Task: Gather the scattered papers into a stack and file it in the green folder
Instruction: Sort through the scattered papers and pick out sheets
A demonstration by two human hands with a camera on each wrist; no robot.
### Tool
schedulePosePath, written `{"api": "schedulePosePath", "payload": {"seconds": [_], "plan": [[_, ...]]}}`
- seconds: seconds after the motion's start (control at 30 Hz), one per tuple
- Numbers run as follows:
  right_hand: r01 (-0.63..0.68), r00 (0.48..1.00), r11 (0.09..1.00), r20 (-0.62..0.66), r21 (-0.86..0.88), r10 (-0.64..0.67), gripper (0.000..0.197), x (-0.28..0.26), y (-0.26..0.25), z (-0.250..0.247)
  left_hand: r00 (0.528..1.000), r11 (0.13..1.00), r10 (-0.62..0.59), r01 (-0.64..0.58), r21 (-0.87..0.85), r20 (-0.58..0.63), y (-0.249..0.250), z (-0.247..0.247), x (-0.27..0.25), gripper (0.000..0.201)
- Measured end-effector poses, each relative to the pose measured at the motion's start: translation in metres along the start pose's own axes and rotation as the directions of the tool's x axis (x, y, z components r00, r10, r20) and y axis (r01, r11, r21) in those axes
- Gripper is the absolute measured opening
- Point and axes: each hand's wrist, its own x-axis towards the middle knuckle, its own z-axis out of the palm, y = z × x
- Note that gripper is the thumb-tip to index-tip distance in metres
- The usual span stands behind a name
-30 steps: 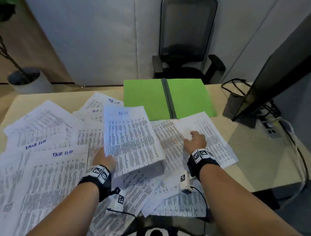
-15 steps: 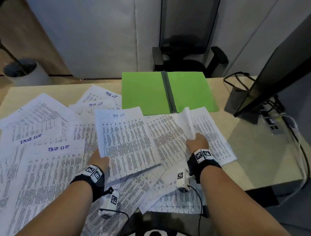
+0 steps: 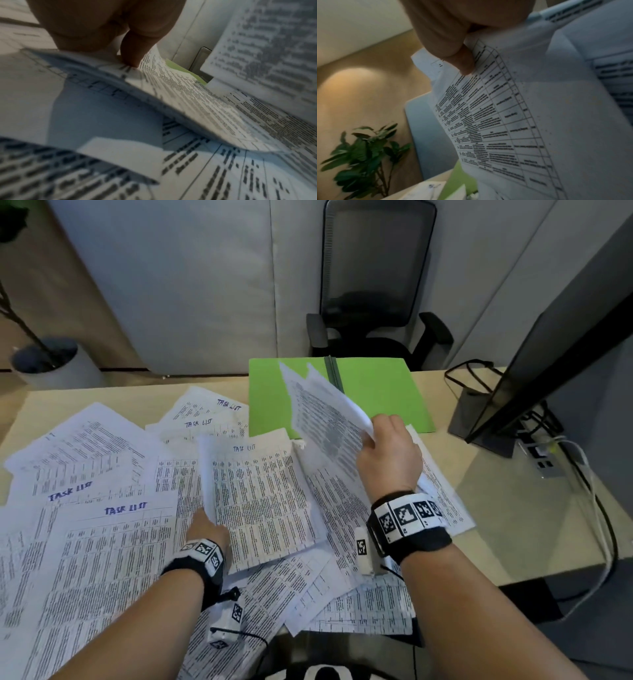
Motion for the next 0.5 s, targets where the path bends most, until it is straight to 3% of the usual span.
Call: {"api": "schedulePosePath", "payload": {"seconds": [0.1, 0.17, 0.23, 0.3, 0.37, 0.43, 0.5], "plan": [[0.164, 0.982, 0.985, -0.102, 0.043, -0.159, 0.015, 0.003, -0.019, -0.005, 0.997, 0.995, -0.07, 0.069, -0.07, -0.009, 0.001, -0.003, -0.005, 0.065], [0.276, 0.955, 0.958, -0.132, 0.08, -0.264, 0.015, 0.004, -0.031, -0.008, 0.995, 0.996, -0.088, 0.088, -0.004, -0.042, 0.006, -0.009, -0.007, 0.087], [0.376, 0.924, 0.909, -0.151, 0.181, -0.352, 0.011, 0.005, -0.043, -0.008, 0.997, 0.998, -0.008, 0.013, 0.056, -0.081, 0.017, -0.017, -0.01, 0.091], [0.411, 0.912, 0.857, -0.163, 0.312, -0.377, 0.011, 0.004, -0.055, -0.007, 0.991, 0.99, 0.128, -0.13, -0.046, -0.043, 0.027, -0.023, -0.01, 0.085], [0.329, 0.944, 0.828, -0.13, 0.454, -0.304, 0.012, 0.003, -0.065, -0.006, 0.978, 0.931, 0.201, -0.171, -0.322, 0.062, 0.038, -0.032, -0.01, 0.08], [0.126, 0.988, 0.789, -0.005, 0.601, -0.154, 0.011, 0.005, -0.072, -0.001, 0.957, 0.844, 0.24, -0.122, -0.522, 0.165, 0.043, -0.042, -0.009, 0.072], [-0.106, 0.986, 0.714, 0.167, 0.692, -0.015, 0.013, 0.005, -0.073, 0.009, 0.932, 0.752, 0.314, -0.13, -0.646, 0.179, 0.045, -0.051, -0.008, 0.052]]}}
